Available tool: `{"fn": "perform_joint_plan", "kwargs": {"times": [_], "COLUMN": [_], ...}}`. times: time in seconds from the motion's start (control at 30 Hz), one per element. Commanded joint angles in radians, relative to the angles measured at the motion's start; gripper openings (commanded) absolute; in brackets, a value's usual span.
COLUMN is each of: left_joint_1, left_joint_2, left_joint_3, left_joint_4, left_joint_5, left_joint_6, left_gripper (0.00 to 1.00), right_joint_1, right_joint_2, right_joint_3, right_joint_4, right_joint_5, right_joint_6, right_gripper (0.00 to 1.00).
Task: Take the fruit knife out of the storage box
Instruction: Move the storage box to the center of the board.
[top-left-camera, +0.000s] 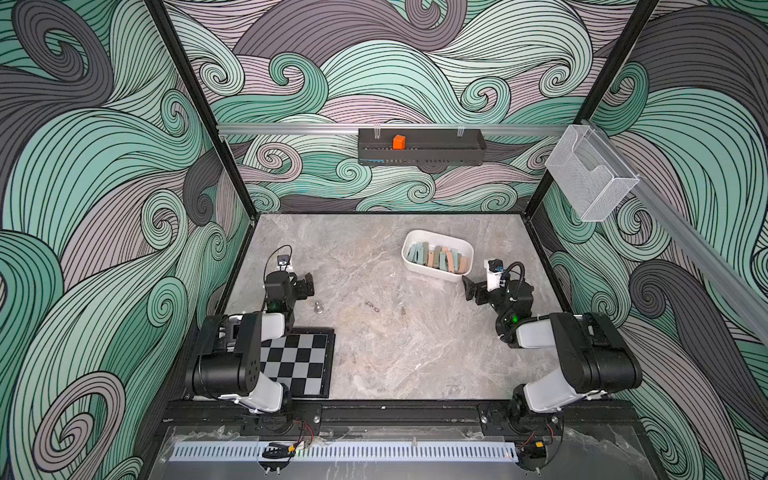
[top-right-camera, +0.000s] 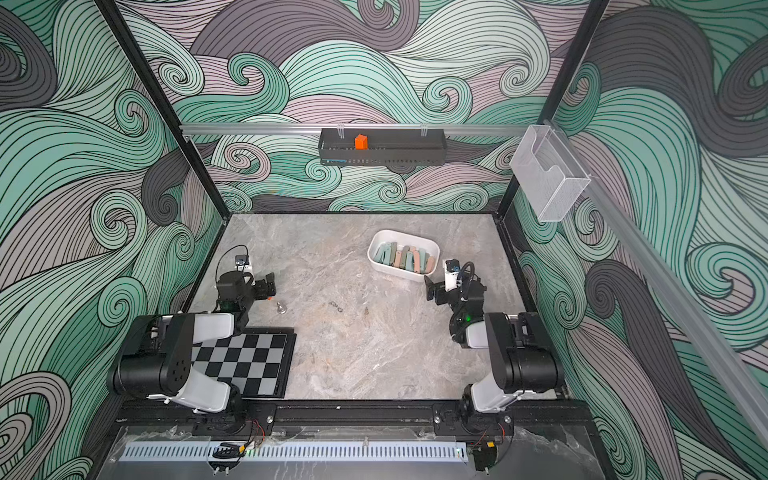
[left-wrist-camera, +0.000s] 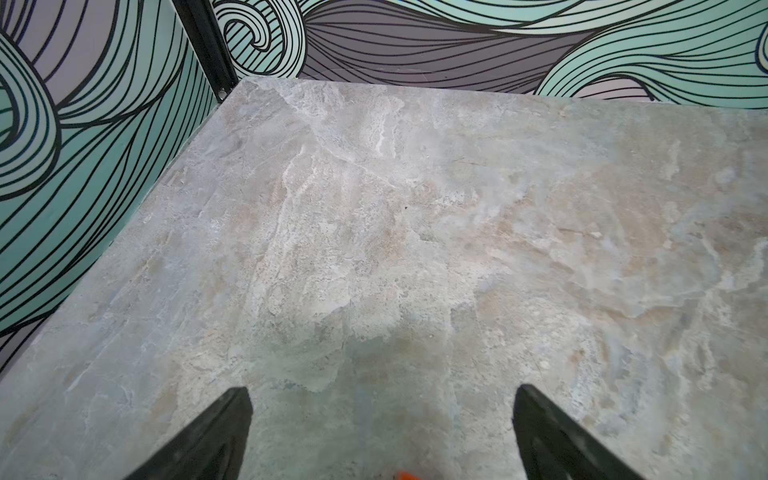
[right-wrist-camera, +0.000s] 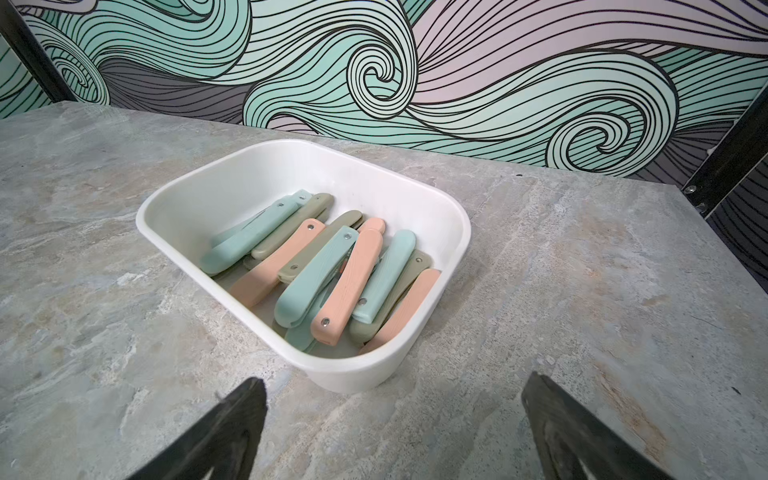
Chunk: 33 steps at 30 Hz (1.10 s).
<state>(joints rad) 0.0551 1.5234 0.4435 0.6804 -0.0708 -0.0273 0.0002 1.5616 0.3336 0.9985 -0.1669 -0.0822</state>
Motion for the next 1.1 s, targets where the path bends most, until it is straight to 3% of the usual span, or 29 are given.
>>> {"fn": "perform_joint_plan", "kwargs": {"times": [0.0,1.07], "left_joint_1": [-0.001,-0.001], "left_joint_2": [0.007,0.026], "left_joint_3": [0.027,0.006], "left_joint_4": [-0.01,0.064], "left_joint_5": [-0.006,-0.003], "left_joint_6": [-0.005,0.005], "left_gripper": [0.99,0.99], "right_joint_1": [-0.003,-0.008], "right_joint_2": [0.0,0.001], "right_joint_3": [0.008,0.008], "right_joint_4": [0.017,0.016], "right_joint_5": [-0.014,-0.02], "right_joint_6": [0.01,0.012], "right_gripper": [0.98,0.98]}}
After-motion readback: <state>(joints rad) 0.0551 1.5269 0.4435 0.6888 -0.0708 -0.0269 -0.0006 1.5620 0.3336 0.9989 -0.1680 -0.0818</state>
